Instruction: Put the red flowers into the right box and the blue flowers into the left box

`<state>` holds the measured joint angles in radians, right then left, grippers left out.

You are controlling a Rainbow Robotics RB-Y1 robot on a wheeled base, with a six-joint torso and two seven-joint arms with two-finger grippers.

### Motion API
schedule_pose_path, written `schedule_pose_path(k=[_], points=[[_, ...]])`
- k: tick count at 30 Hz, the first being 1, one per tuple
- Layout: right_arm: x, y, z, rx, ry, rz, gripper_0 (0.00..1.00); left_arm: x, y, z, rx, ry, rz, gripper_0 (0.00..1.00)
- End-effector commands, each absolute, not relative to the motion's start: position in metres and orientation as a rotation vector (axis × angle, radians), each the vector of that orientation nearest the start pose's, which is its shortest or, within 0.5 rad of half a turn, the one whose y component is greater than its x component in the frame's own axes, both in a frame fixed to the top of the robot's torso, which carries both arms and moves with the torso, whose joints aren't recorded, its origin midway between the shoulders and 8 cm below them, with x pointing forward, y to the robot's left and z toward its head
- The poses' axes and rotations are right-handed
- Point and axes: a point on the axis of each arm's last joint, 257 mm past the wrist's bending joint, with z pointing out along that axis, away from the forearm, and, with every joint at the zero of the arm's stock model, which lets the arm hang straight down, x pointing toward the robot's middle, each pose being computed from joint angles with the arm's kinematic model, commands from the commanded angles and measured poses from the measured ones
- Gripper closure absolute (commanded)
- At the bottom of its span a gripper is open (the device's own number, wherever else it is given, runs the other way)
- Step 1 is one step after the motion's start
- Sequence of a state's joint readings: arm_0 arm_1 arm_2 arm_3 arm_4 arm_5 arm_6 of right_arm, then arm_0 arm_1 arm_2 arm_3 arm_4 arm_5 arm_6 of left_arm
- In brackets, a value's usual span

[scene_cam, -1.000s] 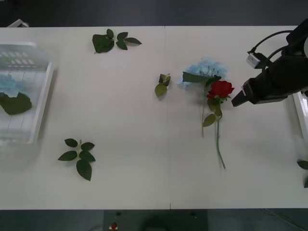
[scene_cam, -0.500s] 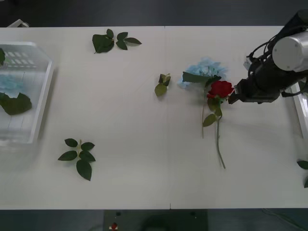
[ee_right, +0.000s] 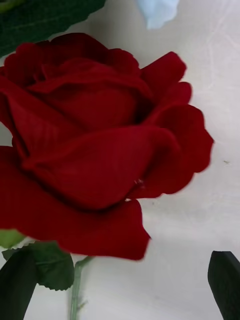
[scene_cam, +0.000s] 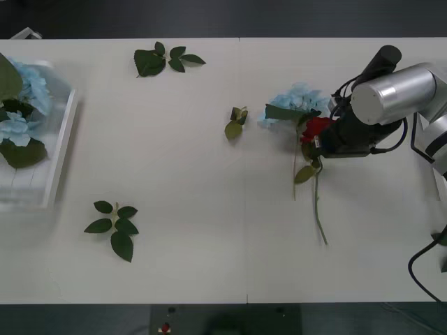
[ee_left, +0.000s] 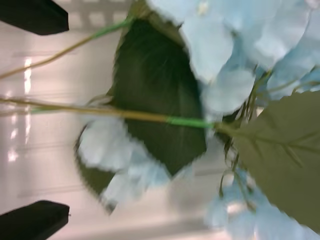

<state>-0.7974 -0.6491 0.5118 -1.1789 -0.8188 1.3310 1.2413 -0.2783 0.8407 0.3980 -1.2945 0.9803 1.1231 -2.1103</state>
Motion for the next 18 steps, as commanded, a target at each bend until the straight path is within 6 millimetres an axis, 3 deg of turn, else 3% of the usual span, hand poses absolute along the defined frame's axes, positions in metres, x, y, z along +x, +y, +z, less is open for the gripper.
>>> schedule_pose_path(k=[1,9,13,15,17,18], points=[[0.565,-0.245,-0.271,-0.193,2.727,0.047,0.01,0.487,0.532,-0.132,0.315,2.238,0.011,0.0],[0.569,-0.244,-0.284,-0.203,2.723,0.052,0.0,0.462,0.471,-0.091,0.452,2.186,-0.216,0.0],[0.57,-0.244,-0.286,-0.216,2.721,0.049,0.01,0.46,0.418,-0.08,0.491,2.165,-0.368,0.0],[0.57,-0.244,-0.286,-0.225,2.722,0.047,0.05,0.46,0.382,-0.074,0.516,2.142,-0.475,0.0],[0.569,-0.245,-0.286,-0.23,2.724,0.044,0.16,0.46,0.352,-0.072,0.533,2.114,-0.575,0.0],[0.569,-0.246,-0.287,-0.231,2.727,0.044,0.29,0.461,0.33,-0.073,0.553,2.093,-0.632,0.0]])
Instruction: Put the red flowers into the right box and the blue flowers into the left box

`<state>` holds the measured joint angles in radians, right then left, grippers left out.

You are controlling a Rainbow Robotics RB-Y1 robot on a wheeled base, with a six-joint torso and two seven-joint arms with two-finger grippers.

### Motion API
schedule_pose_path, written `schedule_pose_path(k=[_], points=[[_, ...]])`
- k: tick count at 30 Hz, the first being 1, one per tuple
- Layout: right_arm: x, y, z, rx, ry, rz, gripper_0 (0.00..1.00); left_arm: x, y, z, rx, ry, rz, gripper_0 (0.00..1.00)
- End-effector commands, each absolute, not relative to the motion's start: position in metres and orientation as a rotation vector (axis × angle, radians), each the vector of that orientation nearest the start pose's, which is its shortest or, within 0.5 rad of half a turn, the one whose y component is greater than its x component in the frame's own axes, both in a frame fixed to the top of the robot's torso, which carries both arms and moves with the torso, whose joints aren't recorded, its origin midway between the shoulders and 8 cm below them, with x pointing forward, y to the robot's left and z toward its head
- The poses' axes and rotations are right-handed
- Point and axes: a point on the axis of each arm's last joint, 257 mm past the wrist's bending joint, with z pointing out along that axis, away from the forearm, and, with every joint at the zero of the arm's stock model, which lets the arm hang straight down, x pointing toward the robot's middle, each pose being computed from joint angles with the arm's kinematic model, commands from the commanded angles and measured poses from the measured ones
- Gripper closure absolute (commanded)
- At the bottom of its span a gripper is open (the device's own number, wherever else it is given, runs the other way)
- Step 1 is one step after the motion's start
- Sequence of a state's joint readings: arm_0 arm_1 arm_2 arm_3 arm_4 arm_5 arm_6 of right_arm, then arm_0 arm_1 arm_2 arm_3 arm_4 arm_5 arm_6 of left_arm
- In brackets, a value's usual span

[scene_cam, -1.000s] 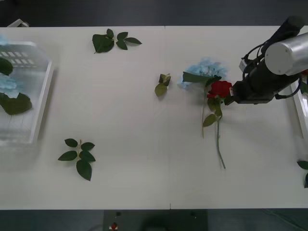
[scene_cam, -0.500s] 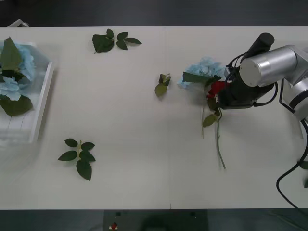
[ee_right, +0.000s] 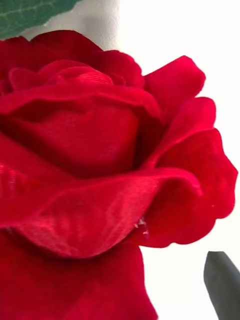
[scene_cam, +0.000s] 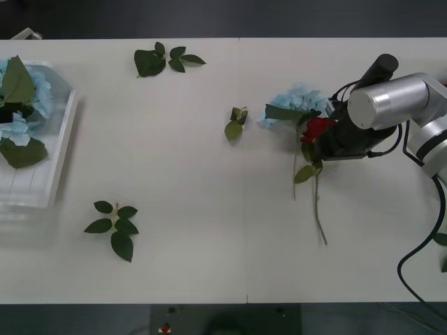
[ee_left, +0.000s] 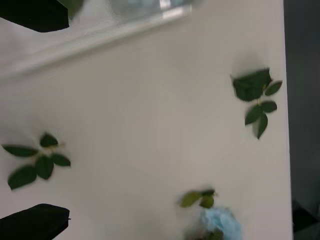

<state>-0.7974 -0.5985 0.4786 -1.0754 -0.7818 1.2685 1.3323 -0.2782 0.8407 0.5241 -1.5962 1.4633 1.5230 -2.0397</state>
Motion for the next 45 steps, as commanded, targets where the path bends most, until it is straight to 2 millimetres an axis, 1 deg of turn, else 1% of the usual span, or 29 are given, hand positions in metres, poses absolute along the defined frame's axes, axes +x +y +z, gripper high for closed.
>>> schedule_pose_path(k=[1,2,4,5,6,9,11,13,15,18,20,21,22,24,25,28,30,33,36,37,38,39,40,41,42,45], points=[[0.569,-0.246,-0.287,-0.236,2.727,0.041,0.39,0.464,0.316,-0.074,0.563,2.075,-0.665,0.0],[0.569,-0.246,-0.287,-0.24,2.725,0.041,0.49,0.467,0.301,-0.076,0.567,2.056,-0.703,0.0],[0.569,-0.246,-0.287,-0.247,2.724,0.039,0.59,0.473,0.28,-0.082,0.562,2.027,-0.755,0.0],[0.569,-0.246,-0.288,-0.248,2.726,0.038,0.61,0.476,0.269,-0.086,0.557,2.017,-0.779,0.0],[0.569,-0.246,-0.288,-0.25,2.724,0.036,0.61,0.479,0.257,-0.092,0.547,2.003,-0.805,0.0],[0.569,-0.246,-0.292,-0.252,2.729,0.033,0.63,0.488,0.23,-0.11,0.525,1.981,-0.838,0.0],[0.571,-0.249,-0.294,-0.25,2.724,0.027,0.65,0.492,0.219,-0.121,0.521,1.979,-0.841,0.0],[0.572,-0.248,-0.298,-0.244,2.72,0.034,0.71,0.493,0.205,-0.133,0.528,1.98,-0.845,0.0],[0.574,-0.247,-0.3,-0.243,2.715,0.039,0.77,0.49,0.192,-0.142,0.543,1.986,-0.867,0.0],[0.576,-0.247,-0.302,-0.241,2.706,0.039,0.99,0.48,0.166,-0.153,0.581,1.988,-0.93,0.0],[0.576,-0.248,-0.302,-0.242,2.707,0.036,1.0,0.472,0.152,-0.157,0.617,1.966,-0.966,0.0],[0.576,-0.249,-0.302,-0.244,2.706,0.031,1.0,0.465,0.139,-0.157,0.649,1.941,-1.005,0.0],[0.576,-0.249,-0.302,-0.244,2.707,0.031,1.0,0.463,0.137,-0.157,0.655,1.934,-1.013,0.0],[0.576,-0.25,-0.302,-0.247,2.705,0.03,1.0,0.454,0.124,-0.154,0.703,1.895,-1.052,0.0],[0.576,-0.251,-0.302,-0.246,2.707,0.028,1.0,0.451,0.12,-0.153,0.709,1.887,-1.07,0.0],[0.577,-0.253,-0.299,-0.235,2.704,0.038,1.0,0.439,0.109,-0.142,0.723,1.828,-1.146,0.0],[0.579,-0.256,-0.294,-0.224,2.704,0.045,1.0,0.433,0.105,-0.137,0.743,1.798,-1.152,0.0],[0.581,-0.261,-0.277,-0.208,2.711,0.069,1.0,0.426,0.099,-0.13,0.787,1.753,-1.123,0.0],[0.583,-0.269,-0.249,-0.243,2.714,0.084,1.0,0.423,0.096,-0.125,0.796,1.735,-1.125,0.0],[0.584,-0.271,-0.243,-0.253,2.716,0.085,1.0,0.422,0.095,-0.124,0.796,1.733,-1.129,0.0],[0.584,-0.278,-0.229,-0.267,2.716,0.082,1.0,0.423,0.095,-0.123,0.795,1.73,-1.13,0.0],[0.585,-0.283,-0.22,-0.282,2.715,0.077,1.0,0.423,0.095,-0.123,0.795,1.73,-1.13,0.0],[0.585,-0.292,-0.204,-0.303,2.715,0.066,1.0,0.422,0.095,-0.124,0.796,1.73,-1.13,0.0],[0.585,-0.297,-0.197,-0.31,2.712,0.058,1.0,0.423,0.095,-0.123,0.799,1.728,-1.128,0.0],[0.586,-0.306,-0.186,-0.328,2.704,0.054,1.0,0.422,0.095,-0.122,0.793,1.727,-1.134,0.0],[0.586,-0.327,-0.166,-0.339,2.682,0.052,1.0,0.42,0.09,-0.112,0.783,1.706,-1.165,0.0]])
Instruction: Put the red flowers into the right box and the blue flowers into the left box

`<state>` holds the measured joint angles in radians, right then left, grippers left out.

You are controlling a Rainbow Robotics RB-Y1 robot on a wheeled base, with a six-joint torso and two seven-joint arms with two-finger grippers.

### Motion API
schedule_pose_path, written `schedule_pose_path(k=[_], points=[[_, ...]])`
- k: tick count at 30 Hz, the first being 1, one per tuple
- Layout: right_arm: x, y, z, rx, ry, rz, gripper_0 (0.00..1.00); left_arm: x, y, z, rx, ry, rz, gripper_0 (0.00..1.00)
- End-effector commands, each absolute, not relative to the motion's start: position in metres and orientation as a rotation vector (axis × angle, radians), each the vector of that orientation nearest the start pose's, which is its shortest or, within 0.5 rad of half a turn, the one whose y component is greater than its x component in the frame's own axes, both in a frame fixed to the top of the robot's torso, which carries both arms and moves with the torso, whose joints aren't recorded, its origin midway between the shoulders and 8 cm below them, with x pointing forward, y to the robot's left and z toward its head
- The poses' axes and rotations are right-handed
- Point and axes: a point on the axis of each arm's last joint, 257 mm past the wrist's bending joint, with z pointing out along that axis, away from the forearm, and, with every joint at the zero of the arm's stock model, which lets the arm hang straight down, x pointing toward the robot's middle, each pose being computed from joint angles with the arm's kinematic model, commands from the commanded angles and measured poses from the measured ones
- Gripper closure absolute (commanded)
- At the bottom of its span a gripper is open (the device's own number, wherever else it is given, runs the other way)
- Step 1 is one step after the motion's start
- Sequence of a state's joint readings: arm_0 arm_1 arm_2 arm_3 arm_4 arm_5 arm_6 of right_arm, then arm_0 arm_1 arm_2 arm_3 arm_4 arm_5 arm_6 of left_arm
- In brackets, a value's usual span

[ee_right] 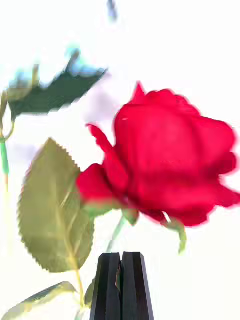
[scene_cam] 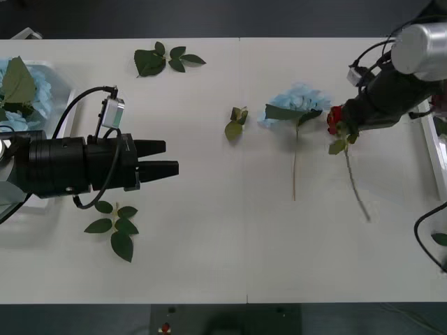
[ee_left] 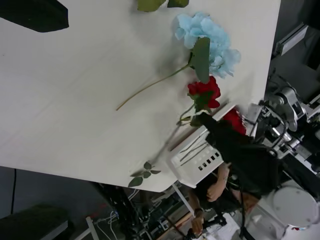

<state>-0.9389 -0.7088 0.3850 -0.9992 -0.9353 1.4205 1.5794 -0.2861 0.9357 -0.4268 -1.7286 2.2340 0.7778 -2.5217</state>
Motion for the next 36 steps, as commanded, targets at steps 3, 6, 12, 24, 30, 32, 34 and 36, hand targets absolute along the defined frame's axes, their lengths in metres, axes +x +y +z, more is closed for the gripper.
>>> schedule_pose_path(k=[3,6,12,24,30,32,34,36], points=[[0.585,-0.344,-0.154,-0.351,2.66,0.046,1.0,0.421,0.089,-0.11,0.78,1.7,-1.163,0.0],[0.585,-0.356,-0.153,-0.333,2.655,0.051,1.0,0.421,0.089,-0.111,0.781,1.702,-1.16,0.0],[0.592,-0.379,-0.169,-0.365,2.634,0.011,1.0,0.421,0.088,-0.107,0.77,1.694,-1.17,0.0],[0.594,-0.411,-0.202,-0.637,2.596,-0.151,0.03,0.422,0.087,-0.106,0.758,1.692,-1.178,0.0],[0.585,-0.414,-0.196,-0.727,2.603,-0.165,0.01,0.42,0.087,-0.109,0.775,1.696,-1.169,0.0],[0.584,-0.415,-0.194,-0.743,2.602,-0.174,0.0,0.42,0.087,-0.108,0.774,1.695,-1.171,0.0],[0.581,-0.417,-0.177,-0.815,2.574,-0.208,0.0,0.422,0.087,-0.108,0.766,1.694,-1.17,0.0],[0.578,-0.417,-0.168,-0.866,2.547,-0.23,0.0,0.422,0.088,-0.108,0.766,1.695,-1.168,0.0]])
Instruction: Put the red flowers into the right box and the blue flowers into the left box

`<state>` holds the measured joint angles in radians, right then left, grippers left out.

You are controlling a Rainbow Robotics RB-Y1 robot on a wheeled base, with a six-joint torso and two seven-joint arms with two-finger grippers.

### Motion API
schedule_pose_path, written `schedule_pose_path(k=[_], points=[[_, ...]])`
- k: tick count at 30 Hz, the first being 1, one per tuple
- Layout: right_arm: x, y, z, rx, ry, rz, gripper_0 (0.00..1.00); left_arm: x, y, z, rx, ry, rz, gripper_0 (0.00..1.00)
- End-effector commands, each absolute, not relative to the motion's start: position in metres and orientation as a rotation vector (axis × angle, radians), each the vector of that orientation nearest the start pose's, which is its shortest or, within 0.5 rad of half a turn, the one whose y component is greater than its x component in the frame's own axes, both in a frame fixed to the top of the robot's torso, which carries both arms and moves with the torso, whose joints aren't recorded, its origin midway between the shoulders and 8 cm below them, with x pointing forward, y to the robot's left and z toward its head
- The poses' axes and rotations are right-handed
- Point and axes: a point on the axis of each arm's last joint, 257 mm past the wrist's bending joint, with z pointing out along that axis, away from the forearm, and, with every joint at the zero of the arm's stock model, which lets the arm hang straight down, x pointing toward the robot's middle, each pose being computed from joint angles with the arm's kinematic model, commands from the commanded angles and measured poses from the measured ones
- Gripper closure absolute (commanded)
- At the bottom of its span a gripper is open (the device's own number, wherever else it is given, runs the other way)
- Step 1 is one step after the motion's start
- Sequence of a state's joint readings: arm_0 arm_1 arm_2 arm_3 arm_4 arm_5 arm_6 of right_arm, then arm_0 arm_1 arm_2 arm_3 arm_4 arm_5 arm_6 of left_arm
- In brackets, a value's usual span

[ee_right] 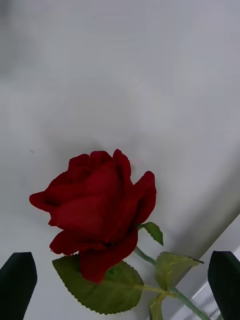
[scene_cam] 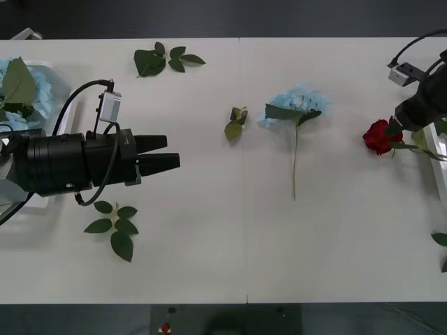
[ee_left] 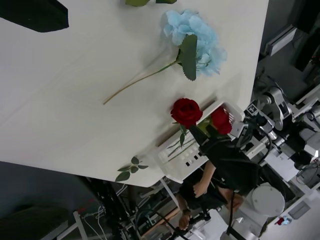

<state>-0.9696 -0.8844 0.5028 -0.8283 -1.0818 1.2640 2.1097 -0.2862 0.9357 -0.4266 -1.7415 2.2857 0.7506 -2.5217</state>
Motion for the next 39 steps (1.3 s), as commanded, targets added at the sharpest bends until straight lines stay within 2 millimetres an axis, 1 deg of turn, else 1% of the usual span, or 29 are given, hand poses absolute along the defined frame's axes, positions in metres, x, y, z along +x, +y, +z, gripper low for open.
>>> schedule_pose_path(k=[1,3,7,8,10,13,16,17,21,25,29,32,39], points=[[0.576,-0.42,-0.165,-0.887,2.541,-0.247,0.0,0.422,0.088,-0.108,0.765,1.696,-1.168,0.0],[0.572,-0.426,-0.166,-0.924,2.538,-0.29,0.0,0.422,0.087,-0.108,0.764,1.695,-1.171,0.0],[0.565,-0.445,-0.177,-1.022,2.531,-0.424,0.0,0.427,0.09,-0.106,0.744,1.693,-1.157,0.0],[0.563,-0.452,-0.182,-1.065,2.52,-0.479,0.0,0.429,0.091,-0.106,0.737,1.693,-1.153,0.0],[0.562,-0.459,-0.191,-1.117,2.496,-0.544,0.0,0.429,0.09,-0.105,0.737,1.69,-1.151,0.0],[0.562,-0.467,-0.204,-1.155,2.473,-0.588,0.0,0.43,0.09,-0.106,0.731,1.693,-1.151,0.0],[0.561,-0.471,-0.213,-1.181,2.462,-0.611,0.0,0.43,0.09,-0.107,0.734,1.693,-1.151,0.0],[0.56,-0.47,-0.215,-1.186,2.461,-0.608,0.0,0.429,0.09,-0.107,0.735,1.694,-1.152,0.0],[0.55,-0.472,-0.228,-1.194,2.483,-0.576,0.0,0.429,0.09,-0.107,0.735,1.694,-1.152,0.0],[0.547,-0.477,-0.238,-1.198,2.48,-0.567,0.0,0.429,0.09,-0.107,0.734,1.693,-1.153,0.0],[0.548,-0.483,-0.242,-1.197,2.472,-0.583,0.0,0.43,0.09,-0.107,0.734,1.693,-1.151,0.0],[0.547,-0.484,-0.245,-1.205,2.467,-0.586,0.0,0.43,0.09,-0.106,0.732,1.693,-1.15,0.0],[0.552,-0.492,-0.244,-1.205,2.451,-0.615,0.0,0.431,0.089,-0.105,0.719,1.687,-1.157,0.0]])
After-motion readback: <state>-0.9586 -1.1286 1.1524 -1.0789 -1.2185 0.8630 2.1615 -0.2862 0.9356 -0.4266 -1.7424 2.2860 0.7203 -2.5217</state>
